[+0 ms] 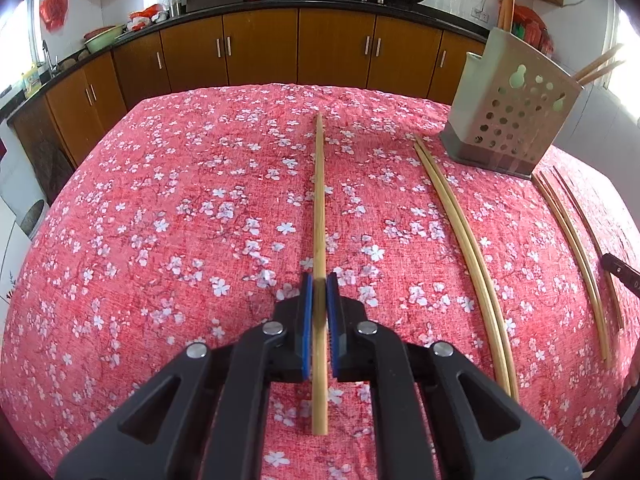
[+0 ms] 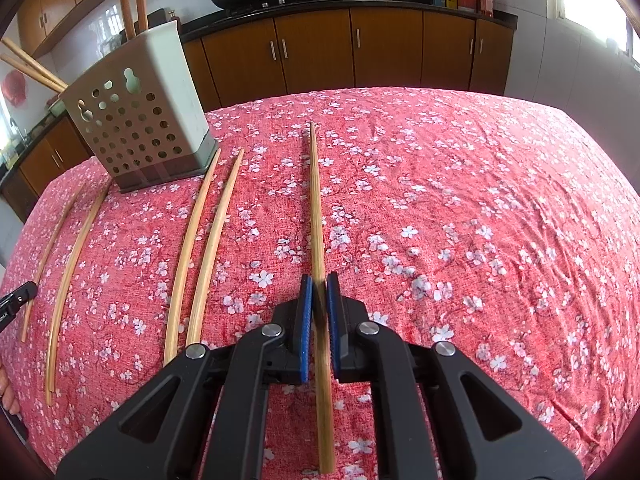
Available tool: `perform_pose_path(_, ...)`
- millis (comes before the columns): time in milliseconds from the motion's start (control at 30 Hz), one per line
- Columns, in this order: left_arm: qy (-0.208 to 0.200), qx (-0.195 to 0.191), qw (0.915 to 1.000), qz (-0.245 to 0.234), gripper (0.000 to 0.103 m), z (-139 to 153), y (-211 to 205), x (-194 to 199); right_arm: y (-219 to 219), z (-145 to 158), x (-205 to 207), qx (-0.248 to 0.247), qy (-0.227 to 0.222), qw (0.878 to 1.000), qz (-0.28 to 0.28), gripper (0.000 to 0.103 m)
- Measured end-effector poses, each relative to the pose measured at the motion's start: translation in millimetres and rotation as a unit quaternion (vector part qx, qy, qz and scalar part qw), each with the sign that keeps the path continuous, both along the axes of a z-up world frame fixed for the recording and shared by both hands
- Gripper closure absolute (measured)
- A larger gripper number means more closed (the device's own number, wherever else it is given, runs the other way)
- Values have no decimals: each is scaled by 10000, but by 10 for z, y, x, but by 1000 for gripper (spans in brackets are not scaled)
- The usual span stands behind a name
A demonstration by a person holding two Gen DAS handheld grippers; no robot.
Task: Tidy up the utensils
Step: 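Raise the left tool's chopstick over the holder while the right tool carries its own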
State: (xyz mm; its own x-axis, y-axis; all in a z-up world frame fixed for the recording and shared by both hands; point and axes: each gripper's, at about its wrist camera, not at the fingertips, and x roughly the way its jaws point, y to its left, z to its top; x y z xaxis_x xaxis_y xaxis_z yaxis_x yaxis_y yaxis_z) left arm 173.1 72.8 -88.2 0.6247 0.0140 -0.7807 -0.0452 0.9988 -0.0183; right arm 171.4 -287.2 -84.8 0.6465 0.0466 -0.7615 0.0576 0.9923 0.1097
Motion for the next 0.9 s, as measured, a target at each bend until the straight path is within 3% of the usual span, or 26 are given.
perform_pose_path(100, -26, 15, 10000, -35, 95, 46, 11, -13, -29, 71, -43, 65, -84, 9999, -35, 95)
perform_pose_path(300, -592, -68, 9982, -83, 95, 476, 46, -112, -122, 451, -154, 192, -605, 9979, -146, 95)
perform_pose_path(400, -731, -17, 9972, -123, 95, 584, 19, -131, -139, 479, -166, 199, -602, 9980, -61, 95)
perform_pose_path(567, -494, -77, 9987, -72, 95, 415, 10, -109, -85, 223, -204, 178, -206, 9996, 77, 82)
perform_pose_path(700, -291, -132, 9995, -30, 95, 245, -1, -100, -32, 41, -195, 85, 111, 9998, 164, 82)
perform_pose_path(767, -259, -144, 9996, -25, 95, 205, 11, -104, 2, 25, -207, -134, 83, 9997, 178, 85)
perform_pose_path(800, -254, -144, 9996, -21, 95, 200, 11, -104, 9, 21, -195, -196, 100, 9996, 170, 93)
perform_pose_path(900, -325, -158, 9993, -22, 95, 247, 22, -140, -27, 33, -154, 22, 189, 9997, 171, 95)
